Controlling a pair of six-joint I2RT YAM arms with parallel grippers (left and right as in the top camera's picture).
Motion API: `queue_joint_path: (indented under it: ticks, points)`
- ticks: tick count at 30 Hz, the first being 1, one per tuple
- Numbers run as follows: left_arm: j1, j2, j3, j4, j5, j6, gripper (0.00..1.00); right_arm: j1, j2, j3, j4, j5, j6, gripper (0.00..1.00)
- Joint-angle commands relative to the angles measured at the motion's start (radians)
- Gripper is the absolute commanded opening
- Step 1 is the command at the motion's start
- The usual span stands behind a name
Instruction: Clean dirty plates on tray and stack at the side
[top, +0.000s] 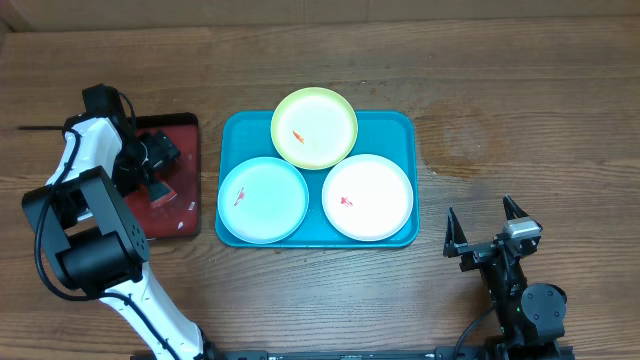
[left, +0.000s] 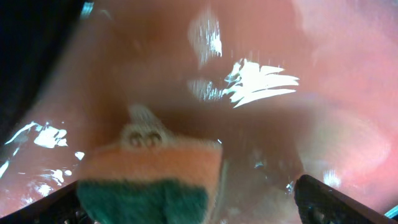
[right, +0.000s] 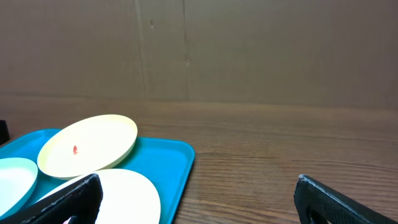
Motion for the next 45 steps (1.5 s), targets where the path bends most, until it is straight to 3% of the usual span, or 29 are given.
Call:
queue_joint_path:
  ticks: [1, 4, 6, 10, 11, 12, 14, 15, 23, 24, 28, 31, 32, 38, 39, 41, 42, 45]
  points:
    - [0.01, 0.033, -0.012, 0.018, -0.06, 0.015, 0.75, -0.003, -0.011, -0.01, 0.006, 0.006, 0.0, 1.0]
    - [0.011, 0.033, -0.012, 0.029, -0.062, 0.016, 0.3, -0.003, -0.011, -0.01, 0.006, 0.006, -0.001, 1.0]
    - [0.011, 0.033, -0.012, 0.029, -0.061, 0.015, 0.05, -0.003, -0.011, -0.01, 0.006, 0.007, -0.001, 1.0]
    - [0.011, 0.033, -0.012, 0.013, -0.061, 0.015, 0.04, -0.003, -0.011, -0.01, 0.006, 0.007, 0.0, 1.0]
    - [0.011, 0.033, -0.012, 0.003, -0.061, 0.015, 0.08, -0.003, -0.011, -0.01, 0.006, 0.007, -0.001, 1.0]
    - [0.011, 0.033, -0.012, -0.01, -0.06, 0.015, 0.29, -0.003, -0.011, -0.01, 0.006, 0.006, 0.0, 1.0]
    - [0.011, 0.033, -0.012, -0.044, -0.051, 0.014, 0.92, -0.003, -0.011, -0.01, 0.006, 0.007, 0.0, 1.0]
    - [0.011, 0.033, -0.012, -0.062, -0.048, 0.014, 1.0, -0.003, -0.011, -0.01, 0.006, 0.006, -0.001, 1.0]
    - [0.011, 0.033, -0.012, -0.205, 0.037, 0.015, 1.0, -0.003, -0.011, -0.01, 0.006, 0.007, -0.001, 1.0]
    - [0.011, 0.033, -0.012, -0.212, 0.042, 0.015, 0.98, -0.003, -0.011, -0.01, 0.006, 0.007, -0.001, 1.0]
    - [0.011, 0.033, -0.012, -0.216, 0.047, 0.015, 0.67, -0.003, -0.011, -0.01, 0.006, 0.006, 0.0, 1.0]
    - [0.011, 0.033, -0.012, -0.213, 0.047, 0.015, 0.17, -0.003, -0.011, -0.01, 0.006, 0.006, 0.0, 1.0]
    - [0.011, 0.033, -0.012, -0.211, 0.046, 0.015, 0.04, -0.003, -0.011, -0.01, 0.006, 0.006, 0.0, 1.0]
    - [0.011, 0.033, -0.012, -0.203, 0.044, 0.015, 0.04, -0.003, -0.011, -0.01, 0.006, 0.007, 0.0, 1.0]
    - [0.011, 0.033, -0.012, -0.2, 0.043, 0.015, 0.16, -0.003, -0.011, -0.01, 0.006, 0.007, 0.0, 1.0]
    - [0.011, 0.033, -0.012, -0.195, 0.043, 0.015, 0.94, -0.003, -0.011, -0.01, 0.006, 0.007, 0.0, 1.0]
    - [0.011, 0.033, -0.012, -0.188, 0.043, 0.016, 1.0, -0.003, -0.011, -0.01, 0.006, 0.007, 0.0, 1.0]
    - [0.012, 0.033, -0.001, -0.177, 0.043, 0.042, 1.0, -0.003, -0.011, -0.01, 0.006, 0.006, -0.001, 1.0]
